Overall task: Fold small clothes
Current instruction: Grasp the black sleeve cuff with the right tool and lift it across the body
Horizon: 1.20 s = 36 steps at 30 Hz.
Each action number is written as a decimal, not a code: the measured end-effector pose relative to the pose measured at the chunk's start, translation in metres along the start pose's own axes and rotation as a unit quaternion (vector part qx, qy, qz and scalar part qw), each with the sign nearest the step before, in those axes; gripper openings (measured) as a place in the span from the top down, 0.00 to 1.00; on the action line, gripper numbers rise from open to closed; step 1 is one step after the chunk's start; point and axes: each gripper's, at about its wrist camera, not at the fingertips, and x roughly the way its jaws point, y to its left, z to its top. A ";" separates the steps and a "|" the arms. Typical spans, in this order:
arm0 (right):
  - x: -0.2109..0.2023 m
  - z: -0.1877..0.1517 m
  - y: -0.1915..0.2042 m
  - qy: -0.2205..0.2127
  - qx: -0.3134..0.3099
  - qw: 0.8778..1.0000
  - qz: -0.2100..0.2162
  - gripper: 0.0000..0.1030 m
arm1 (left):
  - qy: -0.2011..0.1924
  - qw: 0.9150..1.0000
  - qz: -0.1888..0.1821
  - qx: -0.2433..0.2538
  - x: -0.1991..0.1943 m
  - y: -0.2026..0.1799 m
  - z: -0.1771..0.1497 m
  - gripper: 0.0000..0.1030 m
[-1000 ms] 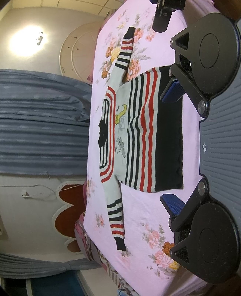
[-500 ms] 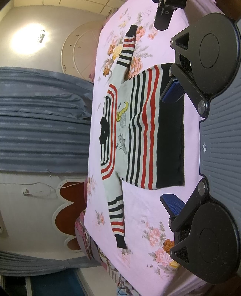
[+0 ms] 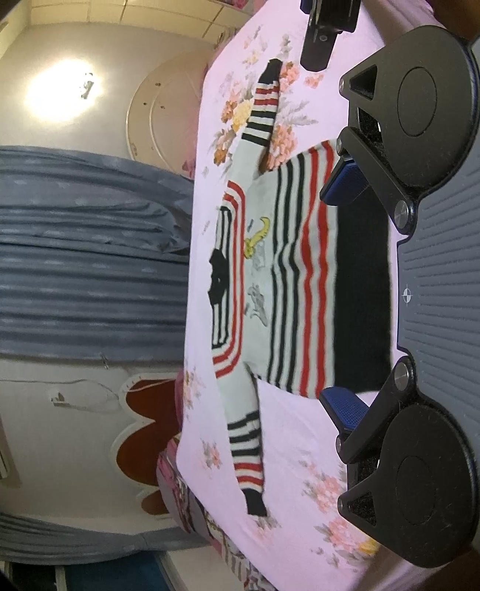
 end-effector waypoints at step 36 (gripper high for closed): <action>0.238 0.050 -0.205 -0.023 0.272 0.954 -0.122 0.41 | 0.098 0.992 -0.080 0.015 0.288 -0.076 0.092 0.00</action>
